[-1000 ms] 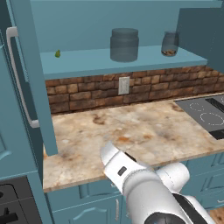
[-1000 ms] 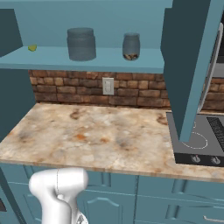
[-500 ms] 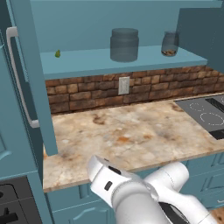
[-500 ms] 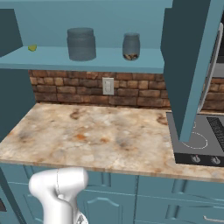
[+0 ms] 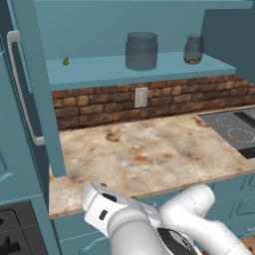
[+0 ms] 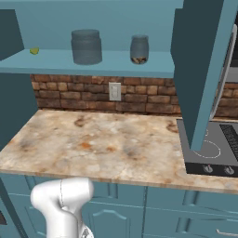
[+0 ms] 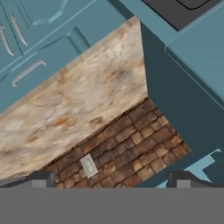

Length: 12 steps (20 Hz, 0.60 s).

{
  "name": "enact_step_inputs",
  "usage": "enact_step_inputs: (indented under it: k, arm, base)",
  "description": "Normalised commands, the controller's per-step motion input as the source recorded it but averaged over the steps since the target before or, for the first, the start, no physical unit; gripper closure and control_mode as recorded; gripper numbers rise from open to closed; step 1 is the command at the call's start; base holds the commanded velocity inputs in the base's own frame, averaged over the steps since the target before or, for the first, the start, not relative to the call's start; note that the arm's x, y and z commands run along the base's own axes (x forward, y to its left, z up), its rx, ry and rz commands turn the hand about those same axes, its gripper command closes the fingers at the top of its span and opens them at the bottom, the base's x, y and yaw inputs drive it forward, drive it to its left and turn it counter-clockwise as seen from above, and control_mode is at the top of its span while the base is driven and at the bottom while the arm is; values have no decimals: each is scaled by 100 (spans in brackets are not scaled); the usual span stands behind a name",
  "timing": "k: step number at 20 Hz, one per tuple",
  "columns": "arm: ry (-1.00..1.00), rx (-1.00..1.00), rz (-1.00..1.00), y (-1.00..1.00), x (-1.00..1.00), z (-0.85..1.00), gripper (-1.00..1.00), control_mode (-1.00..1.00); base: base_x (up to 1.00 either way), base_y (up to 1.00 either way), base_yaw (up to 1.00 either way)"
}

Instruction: Pick the jar and jar from the dining table and place them in the open cabinet. Close the cabinet after placing the objects.

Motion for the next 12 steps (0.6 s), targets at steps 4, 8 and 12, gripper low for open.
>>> enact_step_inputs:
  k: [4, 8, 12]
  arm:
    - [0, -1, 1, 43, 18, -8, -100, -100]
    - [0, -3, 1, 48, 9, -12, -100, -100]
    - [-1, -3, 0, 50, 8, -12, -100, -100]
  base:
    - [0, 0, 0]
    - [0, 0, 0]
    - [0, 0, 0]
